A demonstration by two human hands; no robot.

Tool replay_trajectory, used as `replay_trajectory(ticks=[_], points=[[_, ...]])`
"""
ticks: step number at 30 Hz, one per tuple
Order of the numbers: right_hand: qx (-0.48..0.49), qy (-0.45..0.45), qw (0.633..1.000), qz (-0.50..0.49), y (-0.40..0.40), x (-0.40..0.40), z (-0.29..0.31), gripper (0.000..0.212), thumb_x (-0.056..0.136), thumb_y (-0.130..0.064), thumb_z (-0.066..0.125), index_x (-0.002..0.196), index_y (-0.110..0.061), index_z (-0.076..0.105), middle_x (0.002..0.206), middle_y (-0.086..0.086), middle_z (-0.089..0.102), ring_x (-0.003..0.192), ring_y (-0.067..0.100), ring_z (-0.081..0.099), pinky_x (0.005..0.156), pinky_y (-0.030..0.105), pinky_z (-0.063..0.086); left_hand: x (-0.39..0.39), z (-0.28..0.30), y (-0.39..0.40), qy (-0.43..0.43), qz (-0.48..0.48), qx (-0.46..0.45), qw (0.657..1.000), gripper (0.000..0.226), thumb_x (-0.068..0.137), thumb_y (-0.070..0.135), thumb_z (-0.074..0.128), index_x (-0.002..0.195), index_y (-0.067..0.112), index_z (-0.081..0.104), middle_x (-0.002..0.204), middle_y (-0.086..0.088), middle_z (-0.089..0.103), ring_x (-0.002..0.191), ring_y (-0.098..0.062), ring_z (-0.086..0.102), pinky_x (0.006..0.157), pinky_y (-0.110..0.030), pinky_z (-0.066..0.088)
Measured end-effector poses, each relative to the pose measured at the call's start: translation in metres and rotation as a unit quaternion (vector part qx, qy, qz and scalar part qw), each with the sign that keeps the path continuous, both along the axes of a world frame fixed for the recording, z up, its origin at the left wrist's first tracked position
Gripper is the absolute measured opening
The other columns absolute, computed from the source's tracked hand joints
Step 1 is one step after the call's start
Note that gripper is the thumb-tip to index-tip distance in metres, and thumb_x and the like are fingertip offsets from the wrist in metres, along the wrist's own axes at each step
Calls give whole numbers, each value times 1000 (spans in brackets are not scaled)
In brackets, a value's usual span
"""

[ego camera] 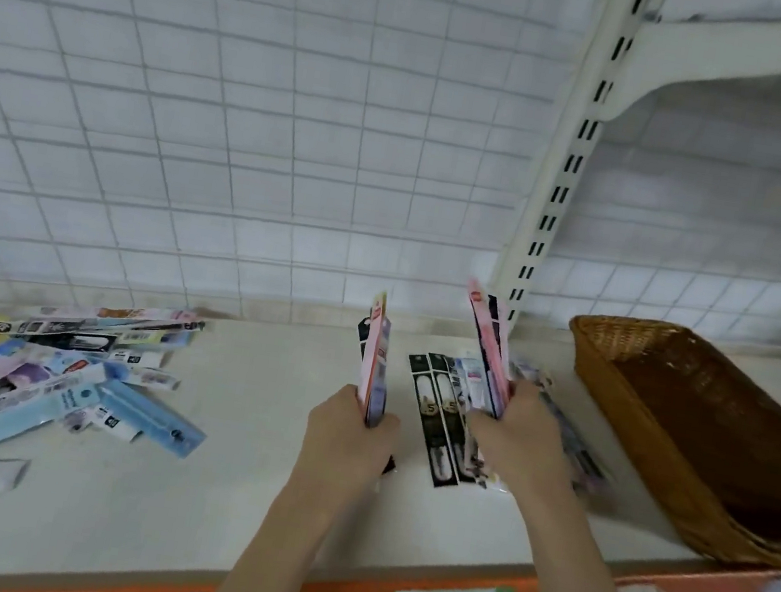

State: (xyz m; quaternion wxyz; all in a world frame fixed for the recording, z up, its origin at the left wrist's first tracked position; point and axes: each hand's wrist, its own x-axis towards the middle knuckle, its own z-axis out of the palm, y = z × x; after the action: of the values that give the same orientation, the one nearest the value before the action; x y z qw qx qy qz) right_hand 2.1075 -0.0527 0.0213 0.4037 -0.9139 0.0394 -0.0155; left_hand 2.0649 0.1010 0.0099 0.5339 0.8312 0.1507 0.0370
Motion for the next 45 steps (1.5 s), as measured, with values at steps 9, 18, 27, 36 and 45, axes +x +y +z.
replay_trajectory(ticks=[9,18,27,36,45], points=[[-80,85,992,39,-43,3,10,38,84,-21,61,115,-2,48,85,8,59,67,19,54,54,26,44,41,4,-67,40,-26,76,996,29,81,15,48,54,15,38,54,-2,49,49,-23,50,48,-23,39],[-135,50,989,41,-52,14,-5,41,85,-34,59,116,-10,50,113,10,58,106,26,55,87,35,47,54,-13,-85,83,15,236,968,41,87,41,43,95,5,61,98,-16,61,97,-36,58,79,-36,46],[-194,-168,965,60,-36,8,-12,29,85,-24,61,109,-7,65,115,17,63,116,36,52,103,46,39,19,-17,-57,36,72,254,964,43,93,39,46,126,14,55,128,-4,53,119,-23,50,97,-32,40],[-130,-166,947,244,49,-13,-27,23,93,-23,49,108,-17,66,106,2,65,105,24,55,90,35,45,-38,-11,36,-36,191,268,943,26,92,34,51,107,17,64,94,2,70,87,-18,64,75,-26,46],[-116,-146,938,293,186,-46,-36,23,93,-23,47,110,-19,63,108,0,62,108,20,53,89,30,43,-85,-13,180,-51,197,284,937,21,94,26,51,102,12,65,78,3,62,68,-15,56,60,-22,39]])
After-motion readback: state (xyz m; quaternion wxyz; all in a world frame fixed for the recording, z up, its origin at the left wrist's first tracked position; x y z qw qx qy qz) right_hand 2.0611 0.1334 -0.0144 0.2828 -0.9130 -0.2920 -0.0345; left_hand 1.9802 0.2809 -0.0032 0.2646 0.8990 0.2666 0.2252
